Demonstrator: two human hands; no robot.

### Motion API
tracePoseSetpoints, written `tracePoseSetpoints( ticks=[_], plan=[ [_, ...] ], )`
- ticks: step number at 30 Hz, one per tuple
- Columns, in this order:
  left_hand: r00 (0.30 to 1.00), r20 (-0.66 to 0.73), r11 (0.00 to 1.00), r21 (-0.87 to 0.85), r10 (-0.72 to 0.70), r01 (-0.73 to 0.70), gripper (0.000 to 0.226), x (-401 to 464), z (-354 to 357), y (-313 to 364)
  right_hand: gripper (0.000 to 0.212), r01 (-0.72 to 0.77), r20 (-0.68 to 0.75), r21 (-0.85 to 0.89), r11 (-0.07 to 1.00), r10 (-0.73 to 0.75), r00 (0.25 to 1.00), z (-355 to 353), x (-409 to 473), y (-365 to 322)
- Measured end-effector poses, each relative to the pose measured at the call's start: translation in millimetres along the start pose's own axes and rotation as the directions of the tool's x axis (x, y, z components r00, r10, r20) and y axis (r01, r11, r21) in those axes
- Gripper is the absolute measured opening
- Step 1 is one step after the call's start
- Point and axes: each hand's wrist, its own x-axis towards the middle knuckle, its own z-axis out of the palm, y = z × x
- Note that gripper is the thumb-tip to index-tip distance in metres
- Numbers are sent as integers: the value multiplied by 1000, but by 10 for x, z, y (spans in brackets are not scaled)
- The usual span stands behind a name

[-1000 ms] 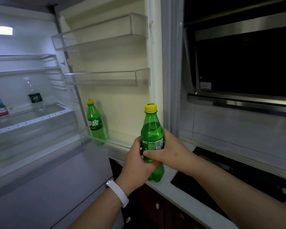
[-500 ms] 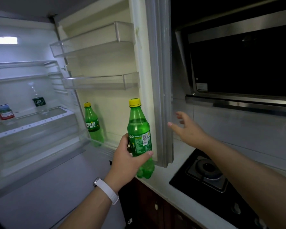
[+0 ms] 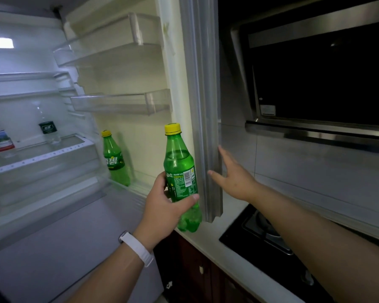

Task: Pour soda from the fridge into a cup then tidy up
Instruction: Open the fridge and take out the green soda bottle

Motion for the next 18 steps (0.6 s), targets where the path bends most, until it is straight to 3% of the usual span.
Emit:
tracePoseSetpoints(
  ticks=[10,18],
  plan=[
    [999,-29,999,7,-39,40,63,-172,-32,45,87,58,16,62,996,-59,998,71,-121,10],
    [997,-52,999,-1,-52,52,67,-366,-124,178,80,138,20,-68,988,-137,990,190,-384,-168]
  ],
)
